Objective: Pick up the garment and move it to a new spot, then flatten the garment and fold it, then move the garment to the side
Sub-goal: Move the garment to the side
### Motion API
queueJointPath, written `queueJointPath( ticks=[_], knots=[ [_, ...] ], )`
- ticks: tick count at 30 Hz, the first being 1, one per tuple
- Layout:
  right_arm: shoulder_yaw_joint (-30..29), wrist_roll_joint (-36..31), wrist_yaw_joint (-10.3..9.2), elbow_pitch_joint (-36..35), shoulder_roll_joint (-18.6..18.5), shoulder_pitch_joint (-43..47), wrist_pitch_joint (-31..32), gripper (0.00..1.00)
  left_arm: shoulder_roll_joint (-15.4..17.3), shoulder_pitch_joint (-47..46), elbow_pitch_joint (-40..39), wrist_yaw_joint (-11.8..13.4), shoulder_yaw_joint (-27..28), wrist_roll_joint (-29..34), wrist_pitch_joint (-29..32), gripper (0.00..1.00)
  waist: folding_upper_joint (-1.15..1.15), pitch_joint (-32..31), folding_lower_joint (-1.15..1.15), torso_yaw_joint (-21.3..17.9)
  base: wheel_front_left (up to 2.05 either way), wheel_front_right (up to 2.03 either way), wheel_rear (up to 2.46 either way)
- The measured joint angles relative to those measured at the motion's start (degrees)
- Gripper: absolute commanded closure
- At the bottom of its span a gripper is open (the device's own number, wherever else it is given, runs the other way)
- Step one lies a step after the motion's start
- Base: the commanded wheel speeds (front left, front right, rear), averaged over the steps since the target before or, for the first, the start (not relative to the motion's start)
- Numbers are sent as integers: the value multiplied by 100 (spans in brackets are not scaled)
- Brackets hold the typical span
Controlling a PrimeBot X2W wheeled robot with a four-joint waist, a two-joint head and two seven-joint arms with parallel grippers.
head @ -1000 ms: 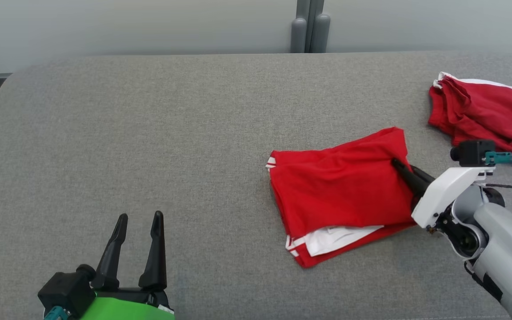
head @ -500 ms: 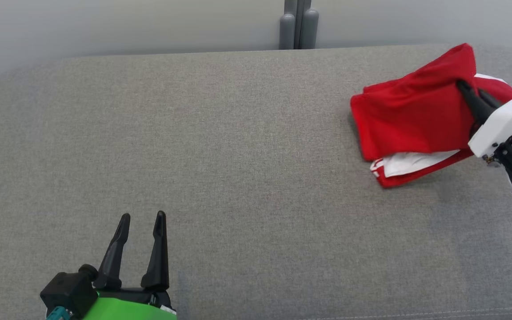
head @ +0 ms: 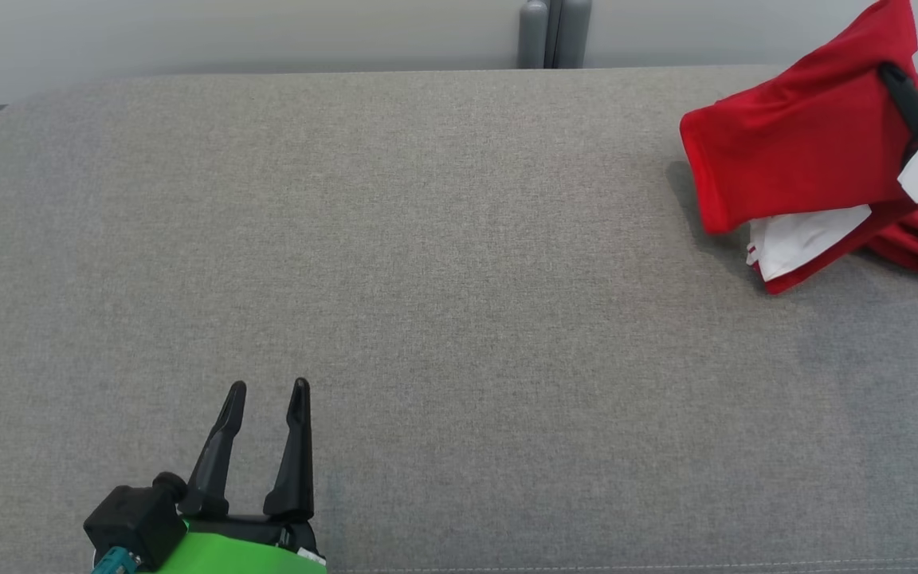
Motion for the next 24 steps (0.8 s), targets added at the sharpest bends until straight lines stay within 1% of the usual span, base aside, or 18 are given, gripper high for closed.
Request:
queueJointPath(
  ticks=[3, 9, 11, 14, 16, 18, 20, 22, 24],
  knots=[
    [-20, 2, -42, 19, -29, -96, 100, 100, -1, -31, -2, 0, 3, 0, 0, 0, 0, 40, 0, 25, 0, 0, 0],
    [-69, 5, -142, 149, -269, -347, 421, 100, -1, -99, -13, 0, 16, 0, 0, 0, 0, 153, 0, 69, 0, 0, 0],
    [-93, 26, -198, 180, -322, -357, 522, 100, -1, -100, -14, 0, 22, 0, -1, 0, 0, 185, 0, 73, 0, 0, 0],
    [-105, 65, -201, 281, -359, -366, 682, 100, 1, -111, -19, 0, 23, 1, -1, 0, 0, 228, 0, 70, 0, 0, 0],
    [-96, 54, -252, 357, -428, -369, 736, 100, 12, -122, -21, -1, 7, 8, 4, 0, 0, 261, 0, 70, 0, 0, 0],
    [-51, -53, -298, 409, -579, -391, 749, 100, 35, -155, -32, -10, -11, 37, 18, 0, 0, 300, 0, 76, 0, 0, 0],
    [0, -244, -303, 463, -735, -466, 747, 100, 77, -226, -75, -13, -23, 91, 65, 0, 0, 349, 0, 85, 0, 0, 0],
    [53, -405, -376, 482, -837, -580, 712, 100, 113, -267, -138, -13, -27, 145, 68, 0, 0, 408, 0, 98, 0, 0, 0],
    [123, -614, -407, 501, -911, -697, 664, 100, 126, -294, -157, -14, -46, 170, 125, 0, 0, 479, 0, 114, 0, 0, 0]
  ],
)
